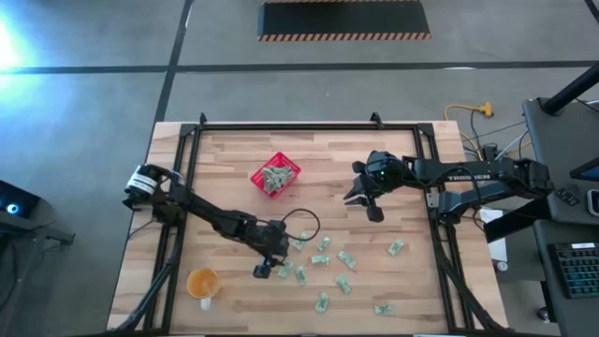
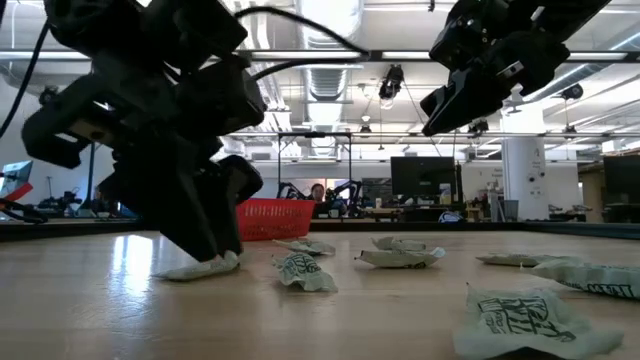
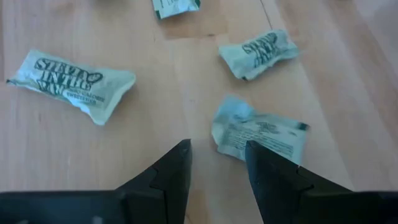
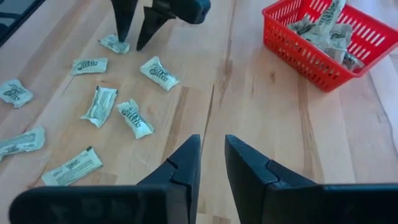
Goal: Pick and place Stevia / Truvia into bins
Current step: Put the white stevia packet into the red bin
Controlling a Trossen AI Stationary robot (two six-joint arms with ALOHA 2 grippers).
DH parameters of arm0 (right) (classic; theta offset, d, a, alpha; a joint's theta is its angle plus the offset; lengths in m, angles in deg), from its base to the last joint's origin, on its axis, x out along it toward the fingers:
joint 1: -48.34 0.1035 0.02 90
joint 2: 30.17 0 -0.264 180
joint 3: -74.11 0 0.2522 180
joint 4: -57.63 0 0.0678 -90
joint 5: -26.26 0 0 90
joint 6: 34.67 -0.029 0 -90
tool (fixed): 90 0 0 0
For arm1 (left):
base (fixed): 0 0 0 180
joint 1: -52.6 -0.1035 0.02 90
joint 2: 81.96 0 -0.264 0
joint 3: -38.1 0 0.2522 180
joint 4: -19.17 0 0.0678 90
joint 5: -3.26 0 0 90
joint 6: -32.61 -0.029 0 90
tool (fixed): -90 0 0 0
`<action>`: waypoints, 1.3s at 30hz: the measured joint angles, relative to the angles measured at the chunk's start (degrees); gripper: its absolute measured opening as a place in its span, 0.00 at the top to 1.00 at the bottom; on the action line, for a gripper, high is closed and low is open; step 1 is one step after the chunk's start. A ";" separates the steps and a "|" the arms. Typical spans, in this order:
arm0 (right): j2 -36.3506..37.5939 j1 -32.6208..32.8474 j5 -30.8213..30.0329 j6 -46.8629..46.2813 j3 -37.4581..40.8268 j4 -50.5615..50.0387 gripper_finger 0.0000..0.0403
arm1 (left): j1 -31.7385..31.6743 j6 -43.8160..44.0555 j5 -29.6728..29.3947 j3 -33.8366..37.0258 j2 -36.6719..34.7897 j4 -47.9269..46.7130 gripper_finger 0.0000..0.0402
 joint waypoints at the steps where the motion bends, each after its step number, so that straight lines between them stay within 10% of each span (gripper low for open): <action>1: 0.00 0.00 0.00 0.11 0.02 0.00 0.84 | -0.01 0.09 0.19 -0.21 0.40 0.25 0.66; 39: 0.00 0.00 0.00 0.57 0.02 0.83 0.85 | 0.35 0.05 3.60 -1.15 1.59 5.93 0.66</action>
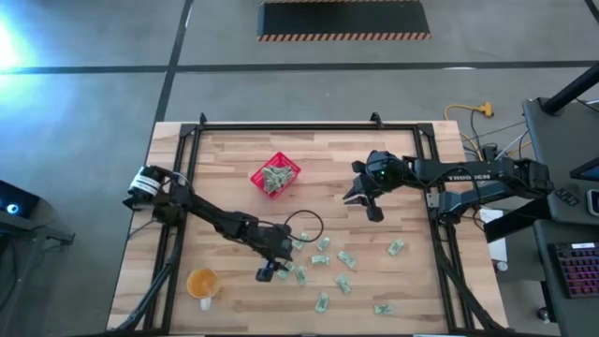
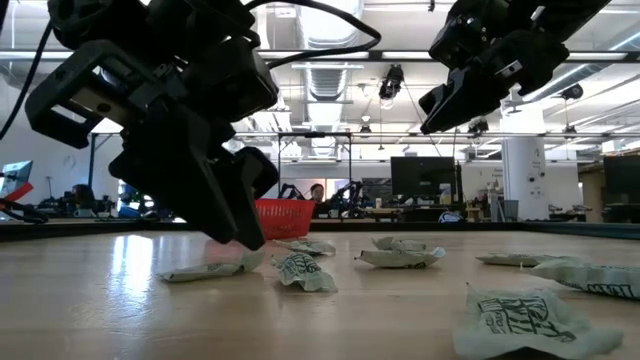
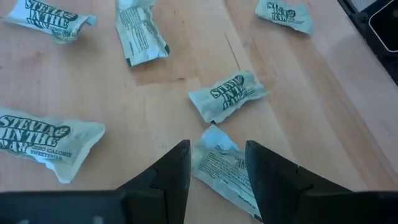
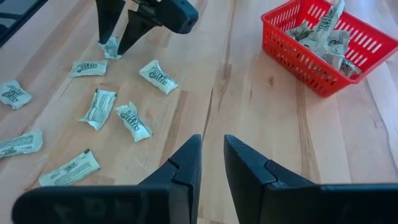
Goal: Pick and place Stevia / Truvia into bins
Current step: Put the white stevia packet into the red bin
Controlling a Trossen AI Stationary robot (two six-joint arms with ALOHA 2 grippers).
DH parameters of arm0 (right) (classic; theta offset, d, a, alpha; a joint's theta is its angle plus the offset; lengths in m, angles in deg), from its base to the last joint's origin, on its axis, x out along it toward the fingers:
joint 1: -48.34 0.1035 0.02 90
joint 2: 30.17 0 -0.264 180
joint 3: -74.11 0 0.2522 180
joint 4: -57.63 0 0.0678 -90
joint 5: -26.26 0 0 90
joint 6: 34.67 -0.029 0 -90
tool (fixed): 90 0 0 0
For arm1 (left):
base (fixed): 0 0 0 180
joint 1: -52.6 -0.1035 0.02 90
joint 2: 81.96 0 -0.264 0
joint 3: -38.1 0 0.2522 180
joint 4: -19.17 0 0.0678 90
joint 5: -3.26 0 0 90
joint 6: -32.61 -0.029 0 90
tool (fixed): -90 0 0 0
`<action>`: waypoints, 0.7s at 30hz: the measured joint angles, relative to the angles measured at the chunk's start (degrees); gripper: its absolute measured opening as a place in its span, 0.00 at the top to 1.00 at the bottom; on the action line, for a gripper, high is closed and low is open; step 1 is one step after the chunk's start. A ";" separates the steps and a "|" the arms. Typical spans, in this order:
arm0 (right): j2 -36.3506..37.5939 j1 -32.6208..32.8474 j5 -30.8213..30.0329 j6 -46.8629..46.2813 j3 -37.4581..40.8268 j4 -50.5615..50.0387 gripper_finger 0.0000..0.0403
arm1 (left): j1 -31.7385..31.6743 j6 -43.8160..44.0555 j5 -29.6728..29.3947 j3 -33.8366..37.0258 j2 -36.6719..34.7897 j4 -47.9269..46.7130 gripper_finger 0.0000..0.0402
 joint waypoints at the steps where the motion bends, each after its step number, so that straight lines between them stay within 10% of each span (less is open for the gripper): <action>1: 0.00 0.00 0.00 0.02 0.00 0.00 0.85 | 0.00 0.00 0.00 0.00 0.00 0.04 0.66; 21: 0.00 0.00 0.00 0.41 0.00 0.37 0.85 | 0.00 -1.29 0.00 0.55 0.00 2.20 0.66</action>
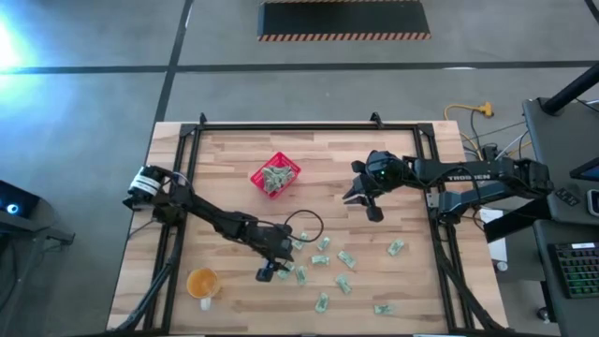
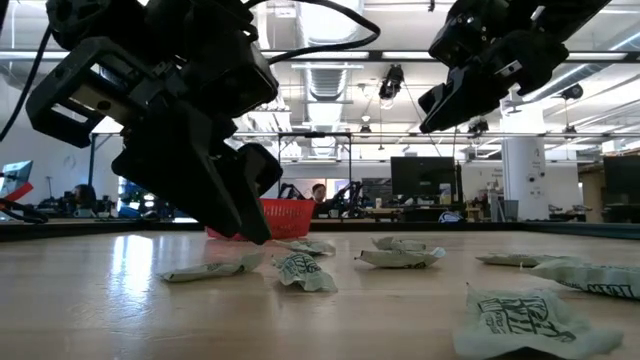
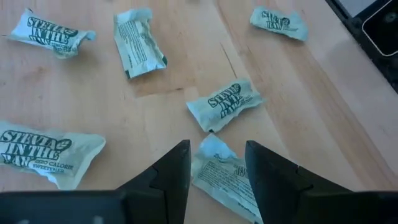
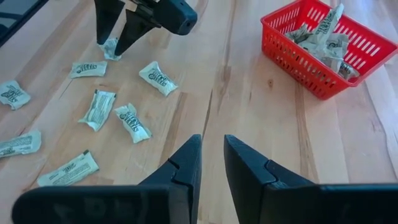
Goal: Pick and place Stevia / Truvia into bins
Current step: Put the white stevia packet into the red bin
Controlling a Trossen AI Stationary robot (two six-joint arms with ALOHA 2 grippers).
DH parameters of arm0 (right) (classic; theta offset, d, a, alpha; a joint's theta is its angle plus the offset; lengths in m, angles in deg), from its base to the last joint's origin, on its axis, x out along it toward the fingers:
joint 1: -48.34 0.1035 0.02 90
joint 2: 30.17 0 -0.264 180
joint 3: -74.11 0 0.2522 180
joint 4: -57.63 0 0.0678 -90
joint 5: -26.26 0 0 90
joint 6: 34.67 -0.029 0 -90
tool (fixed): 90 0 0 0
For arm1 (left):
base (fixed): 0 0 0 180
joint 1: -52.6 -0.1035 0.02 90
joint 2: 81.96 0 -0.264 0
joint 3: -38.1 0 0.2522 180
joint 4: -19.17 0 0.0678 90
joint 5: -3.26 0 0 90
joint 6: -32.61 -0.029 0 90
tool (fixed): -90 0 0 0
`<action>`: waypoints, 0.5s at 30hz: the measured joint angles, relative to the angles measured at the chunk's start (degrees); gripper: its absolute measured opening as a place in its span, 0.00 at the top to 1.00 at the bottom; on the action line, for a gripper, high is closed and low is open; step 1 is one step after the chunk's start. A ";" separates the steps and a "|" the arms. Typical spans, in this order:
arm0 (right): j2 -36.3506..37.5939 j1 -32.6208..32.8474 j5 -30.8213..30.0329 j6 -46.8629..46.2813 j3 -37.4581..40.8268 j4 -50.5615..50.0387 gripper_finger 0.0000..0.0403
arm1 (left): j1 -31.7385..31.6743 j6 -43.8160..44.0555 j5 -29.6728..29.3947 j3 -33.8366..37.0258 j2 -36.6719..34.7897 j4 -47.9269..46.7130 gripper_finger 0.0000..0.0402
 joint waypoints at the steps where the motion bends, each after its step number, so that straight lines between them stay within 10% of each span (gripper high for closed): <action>1: 0.00 0.00 0.00 0.00 0.00 0.02 0.85 | 0.00 0.00 0.00 0.00 0.00 -0.11 0.66; 15: 0.00 -0.02 0.00 0.04 0.00 0.28 0.85 | -0.63 -0.55 2.14 -0.96 3.99 0.99 0.66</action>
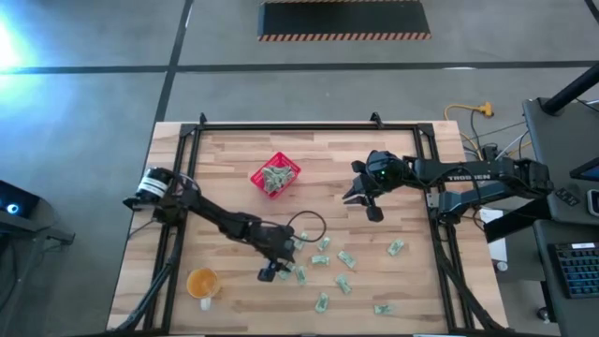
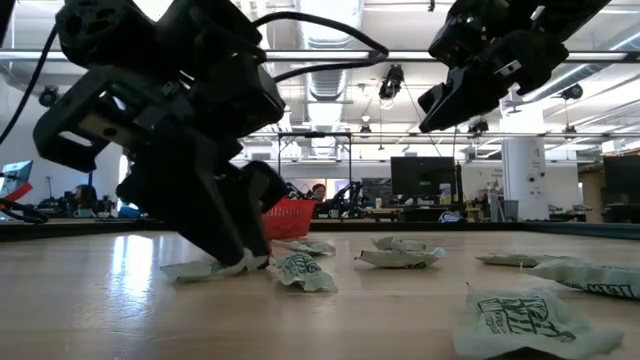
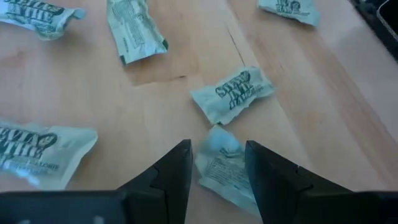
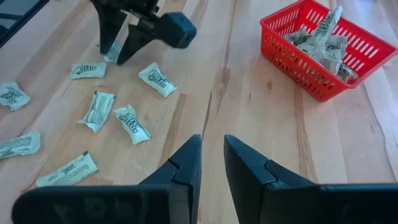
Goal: Pick and place Stevia / Truvia into bins
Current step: Put the white stevia packet into the red bin
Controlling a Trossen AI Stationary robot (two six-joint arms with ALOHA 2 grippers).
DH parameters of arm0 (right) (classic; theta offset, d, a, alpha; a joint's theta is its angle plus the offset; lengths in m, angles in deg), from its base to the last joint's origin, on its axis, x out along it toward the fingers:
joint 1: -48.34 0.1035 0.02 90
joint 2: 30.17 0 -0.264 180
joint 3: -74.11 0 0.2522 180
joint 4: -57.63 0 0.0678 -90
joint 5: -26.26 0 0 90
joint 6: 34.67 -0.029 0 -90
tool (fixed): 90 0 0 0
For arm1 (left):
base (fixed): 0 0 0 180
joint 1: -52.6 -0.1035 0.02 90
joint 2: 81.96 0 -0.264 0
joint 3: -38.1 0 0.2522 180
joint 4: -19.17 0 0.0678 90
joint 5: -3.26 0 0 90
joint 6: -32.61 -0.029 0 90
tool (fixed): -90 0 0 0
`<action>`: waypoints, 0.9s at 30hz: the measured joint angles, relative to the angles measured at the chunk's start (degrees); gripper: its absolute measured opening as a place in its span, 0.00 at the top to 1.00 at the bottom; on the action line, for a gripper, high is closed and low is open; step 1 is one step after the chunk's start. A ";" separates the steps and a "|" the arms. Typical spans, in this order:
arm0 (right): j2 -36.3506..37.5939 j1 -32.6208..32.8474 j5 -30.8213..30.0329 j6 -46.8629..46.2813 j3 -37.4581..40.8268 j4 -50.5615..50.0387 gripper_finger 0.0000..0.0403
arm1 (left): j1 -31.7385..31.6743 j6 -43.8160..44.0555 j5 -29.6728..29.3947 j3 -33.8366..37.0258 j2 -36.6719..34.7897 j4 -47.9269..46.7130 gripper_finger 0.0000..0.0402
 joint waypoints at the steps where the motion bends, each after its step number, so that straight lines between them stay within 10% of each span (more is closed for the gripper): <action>1: 0.00 0.00 0.01 -0.02 0.00 0.05 0.85 | -0.21 -0.01 0.50 -0.22 0.08 -0.09 0.66; 18: 0.00 0.00 0.02 0.37 0.20 0.07 0.85 | -0.55 -0.07 0.85 -0.02 -0.16 -0.86 0.68; 27: 0.00 0.00 0.00 0.61 0.20 0.11 0.85 | -0.66 -2.76 0.42 -0.05 -0.88 -2.66 0.96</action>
